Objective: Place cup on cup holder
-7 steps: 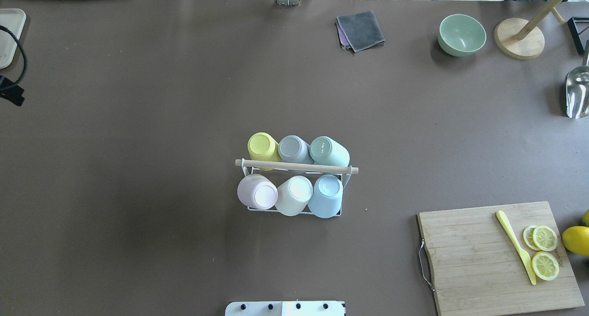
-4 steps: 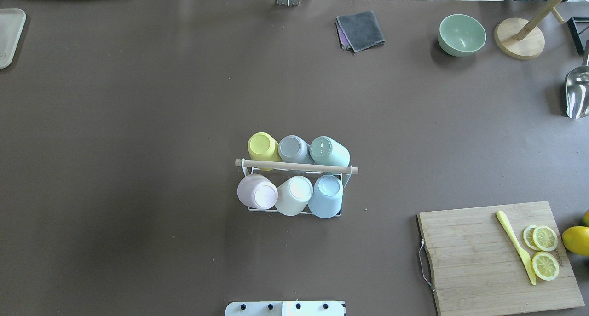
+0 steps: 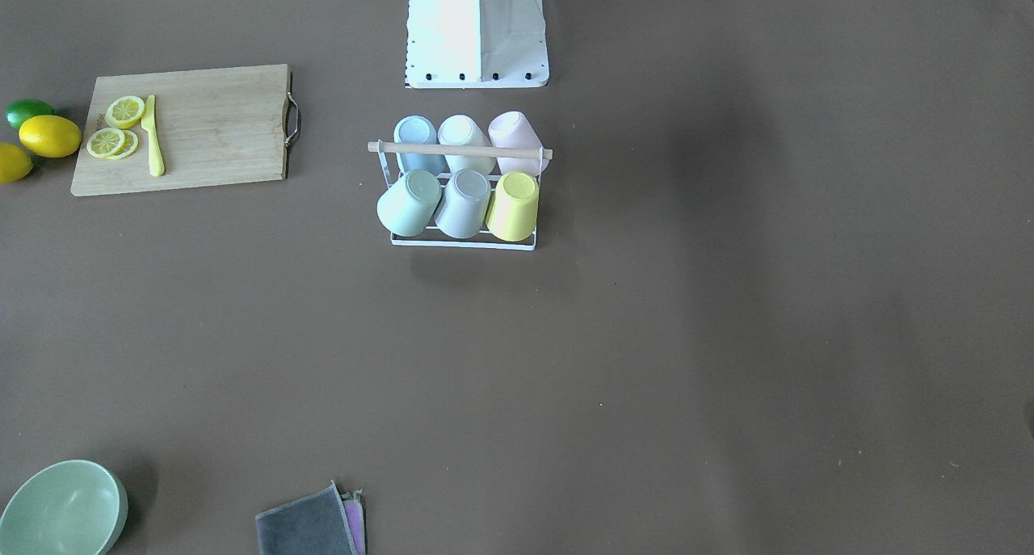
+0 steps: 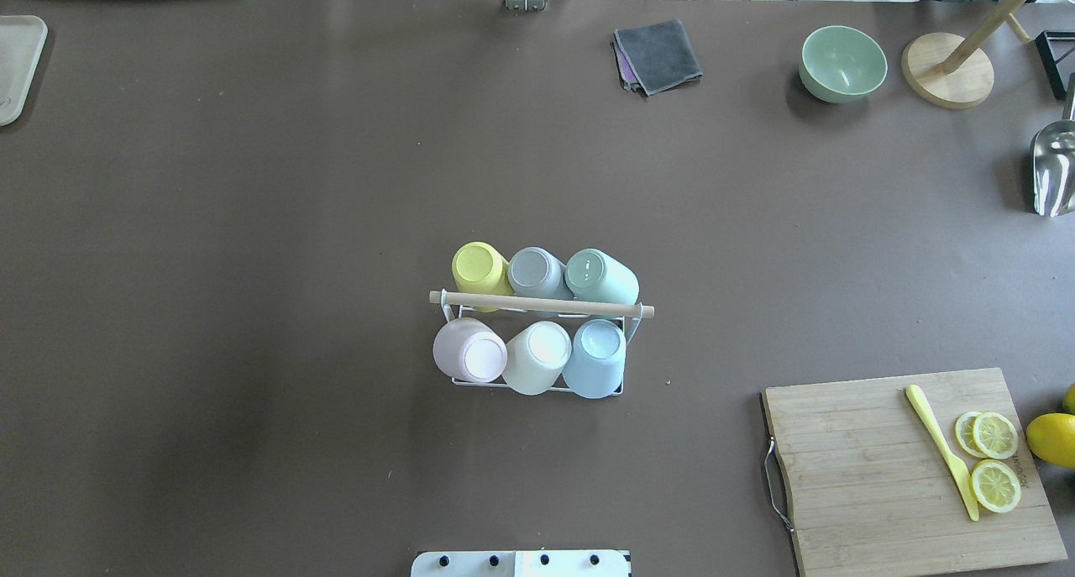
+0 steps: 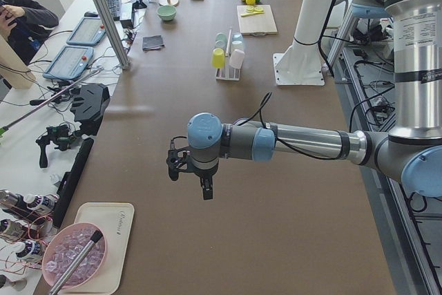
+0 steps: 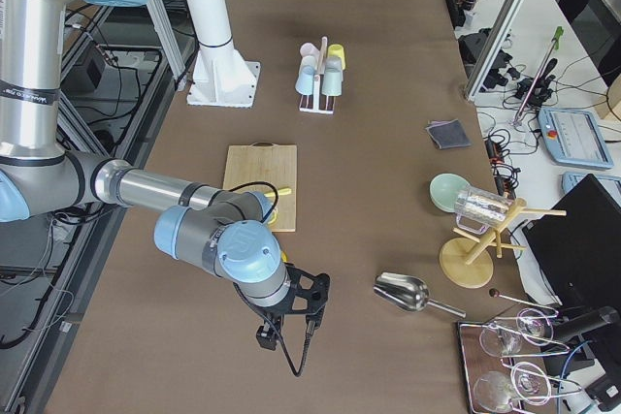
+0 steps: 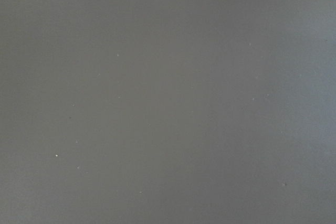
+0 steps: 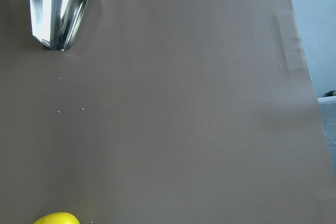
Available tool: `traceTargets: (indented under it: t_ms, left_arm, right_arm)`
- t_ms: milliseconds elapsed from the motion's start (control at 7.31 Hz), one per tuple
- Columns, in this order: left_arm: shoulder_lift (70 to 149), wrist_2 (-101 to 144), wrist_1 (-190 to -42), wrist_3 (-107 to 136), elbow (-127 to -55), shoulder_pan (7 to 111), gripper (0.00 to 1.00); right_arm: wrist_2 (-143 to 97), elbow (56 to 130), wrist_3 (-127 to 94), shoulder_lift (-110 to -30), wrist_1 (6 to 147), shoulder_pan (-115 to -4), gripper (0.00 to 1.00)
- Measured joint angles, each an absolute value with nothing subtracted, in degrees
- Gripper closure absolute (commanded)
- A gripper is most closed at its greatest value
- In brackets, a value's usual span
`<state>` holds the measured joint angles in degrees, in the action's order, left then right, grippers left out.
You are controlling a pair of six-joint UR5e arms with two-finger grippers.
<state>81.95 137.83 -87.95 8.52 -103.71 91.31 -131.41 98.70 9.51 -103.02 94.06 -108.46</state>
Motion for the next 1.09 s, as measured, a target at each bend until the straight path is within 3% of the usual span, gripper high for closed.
traceTargets:
  t_ms: [410, 1094]
  left_arm:
    - [82.0, 137.4, -83.1, -10.9, -103.8, 91.7, 0.01]
    - [80.0, 134.5, -83.2, -15.4, -103.9, 95.1, 0.01]
  right_arm:
    - [-130.3, 98.0, 9.1, -99.9, 94.3, -101.3, 0.0]
    - [-130.5, 96.2, 9.2, -96.6, 94.3, -96.3, 0.0]
